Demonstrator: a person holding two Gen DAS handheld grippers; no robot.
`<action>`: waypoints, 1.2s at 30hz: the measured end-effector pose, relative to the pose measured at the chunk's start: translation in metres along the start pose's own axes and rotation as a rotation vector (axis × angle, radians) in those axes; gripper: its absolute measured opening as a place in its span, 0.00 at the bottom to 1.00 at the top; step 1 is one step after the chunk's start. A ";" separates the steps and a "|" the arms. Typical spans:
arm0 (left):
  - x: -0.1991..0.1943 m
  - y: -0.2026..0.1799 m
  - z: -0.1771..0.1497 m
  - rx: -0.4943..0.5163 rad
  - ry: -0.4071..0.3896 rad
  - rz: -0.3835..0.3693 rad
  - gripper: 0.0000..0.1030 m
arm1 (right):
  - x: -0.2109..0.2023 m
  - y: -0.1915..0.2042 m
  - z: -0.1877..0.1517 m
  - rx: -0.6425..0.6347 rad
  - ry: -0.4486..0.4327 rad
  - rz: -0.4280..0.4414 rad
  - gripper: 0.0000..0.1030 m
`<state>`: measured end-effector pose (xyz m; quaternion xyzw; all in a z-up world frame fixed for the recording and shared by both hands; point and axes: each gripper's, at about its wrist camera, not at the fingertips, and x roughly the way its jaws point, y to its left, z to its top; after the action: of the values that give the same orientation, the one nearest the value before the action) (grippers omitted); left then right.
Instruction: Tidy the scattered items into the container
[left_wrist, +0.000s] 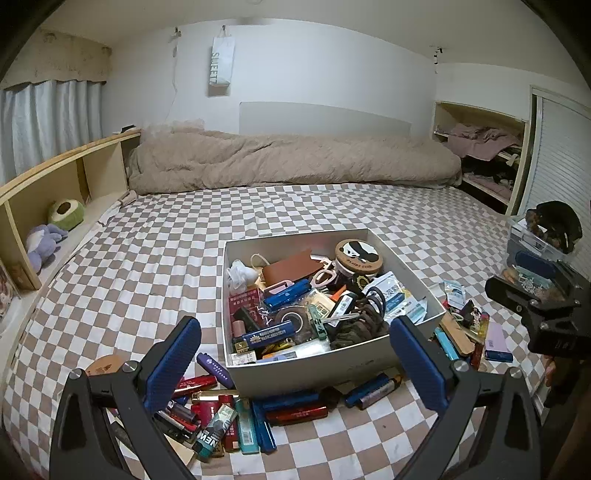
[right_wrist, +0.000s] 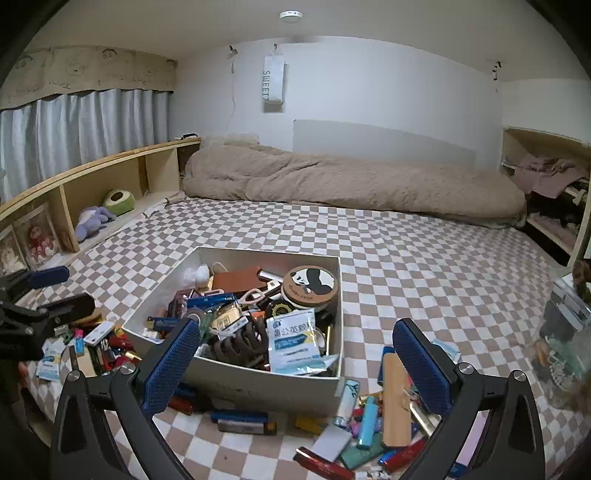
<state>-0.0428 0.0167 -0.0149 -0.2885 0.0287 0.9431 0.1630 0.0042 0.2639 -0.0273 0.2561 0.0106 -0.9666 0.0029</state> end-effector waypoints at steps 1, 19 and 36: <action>-0.001 -0.002 0.000 0.004 -0.002 0.001 1.00 | -0.002 0.000 -0.001 -0.002 0.000 -0.003 1.00; -0.018 -0.013 -0.008 0.019 -0.011 0.011 1.00 | -0.027 -0.005 -0.012 -0.004 -0.015 0.000 1.00; -0.019 -0.013 -0.012 0.029 -0.011 0.034 1.00 | -0.031 0.001 -0.015 -0.022 -0.011 0.005 1.00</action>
<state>-0.0175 0.0213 -0.0141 -0.2806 0.0464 0.9467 0.1515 0.0386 0.2633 -0.0249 0.2508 0.0206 -0.9678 0.0083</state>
